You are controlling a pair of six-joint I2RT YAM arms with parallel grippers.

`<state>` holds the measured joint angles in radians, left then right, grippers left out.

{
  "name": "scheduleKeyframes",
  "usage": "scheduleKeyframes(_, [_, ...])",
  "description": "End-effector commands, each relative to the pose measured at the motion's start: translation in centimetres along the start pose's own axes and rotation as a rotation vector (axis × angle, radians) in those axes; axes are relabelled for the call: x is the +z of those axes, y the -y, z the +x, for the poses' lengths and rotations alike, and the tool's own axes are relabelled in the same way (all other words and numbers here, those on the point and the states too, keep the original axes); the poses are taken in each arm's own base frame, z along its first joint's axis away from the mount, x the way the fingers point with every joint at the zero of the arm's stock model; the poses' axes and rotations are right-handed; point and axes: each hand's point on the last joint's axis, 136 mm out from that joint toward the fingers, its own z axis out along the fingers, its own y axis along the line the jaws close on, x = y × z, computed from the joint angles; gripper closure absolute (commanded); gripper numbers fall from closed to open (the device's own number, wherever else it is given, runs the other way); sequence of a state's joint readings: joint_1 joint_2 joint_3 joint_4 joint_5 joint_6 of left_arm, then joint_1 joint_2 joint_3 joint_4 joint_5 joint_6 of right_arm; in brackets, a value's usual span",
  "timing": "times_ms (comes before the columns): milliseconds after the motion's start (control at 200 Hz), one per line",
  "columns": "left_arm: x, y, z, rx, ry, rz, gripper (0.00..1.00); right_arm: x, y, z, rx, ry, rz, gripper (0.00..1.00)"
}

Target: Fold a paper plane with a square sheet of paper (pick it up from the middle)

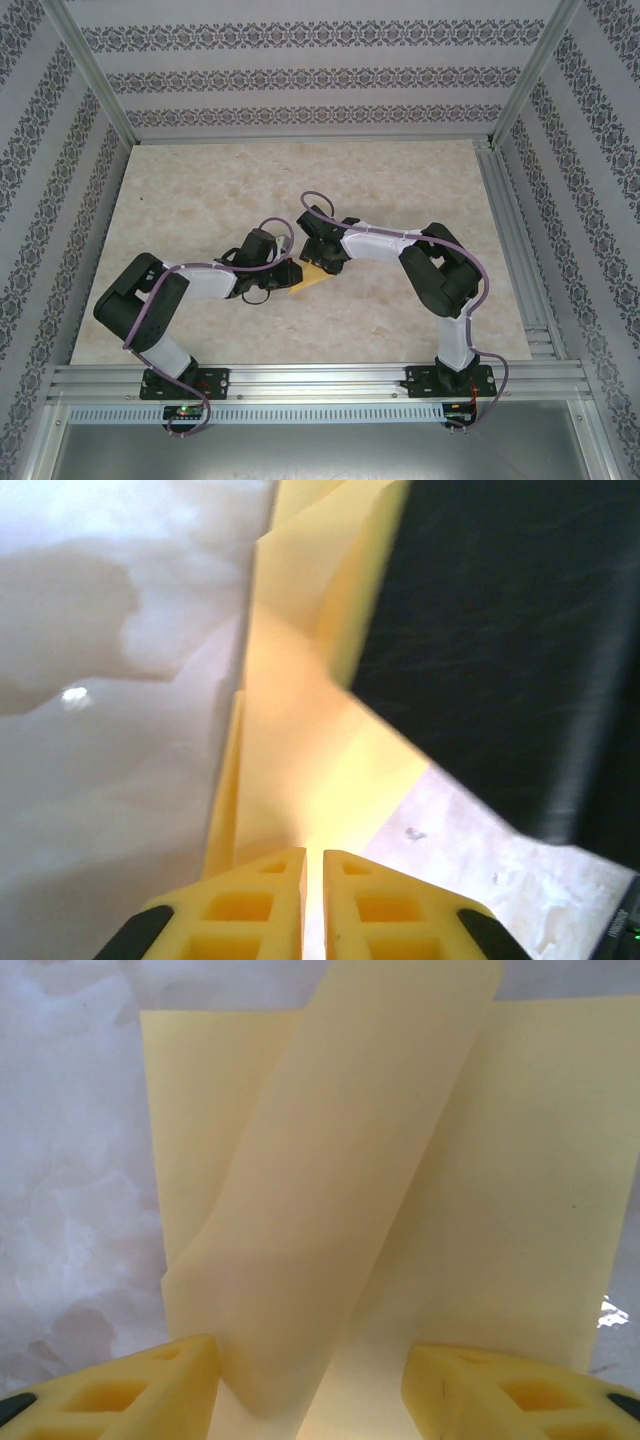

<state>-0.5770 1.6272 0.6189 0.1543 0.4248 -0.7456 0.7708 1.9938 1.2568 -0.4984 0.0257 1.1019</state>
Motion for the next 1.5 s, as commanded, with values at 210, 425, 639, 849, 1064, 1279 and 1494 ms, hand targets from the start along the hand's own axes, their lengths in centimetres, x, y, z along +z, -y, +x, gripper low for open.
scheduleKeyframes(210, [0.7, -1.6, -0.1, -0.003, -0.001, -0.092, 0.92, 6.5, 11.8, 6.0, 0.009, -0.188, 0.367, 0.43])
scheduleKeyframes(425, [0.7, -2.5, 0.6, -0.009, -0.022, -0.125, 0.95, 6.2, 11.0, 5.7, 0.004, -0.183, 0.340, 0.43])
scheduleKeyframes(639, [0.7, -3.7, 1.7, -0.013, -0.057, -0.161, 0.97, 3.0, 5.1, 2.3, -0.055, -0.115, 0.143, 0.42])
scheduleKeyframes(849, [0.7, -4.4, 2.4, -0.015, -0.084, -0.188, 0.99, -4.1, -2.8, -2.1, -0.150, -0.010, -0.223, 0.39])
scheduleKeyframes(1064, [0.7, -4.4, 2.4, -0.014, -0.087, -0.188, 1.00, -8.6, -4.4, -2.1, -0.250, 0.075, -0.393, 0.47])
scheduleKeyframes(1279, [0.8, -4.3, 2.4, -0.013, -0.091, -0.184, 1.00, -6.9, -5.3, 1.1, -0.330, -0.010, -0.445, 0.80])
scheduleKeyframes(1494, [0.7, -4.5, 2.6, -0.016, -0.094, -0.189, 1.00, -4.0, -5.4, 2.2, -0.317, -0.069, -0.456, 0.90])
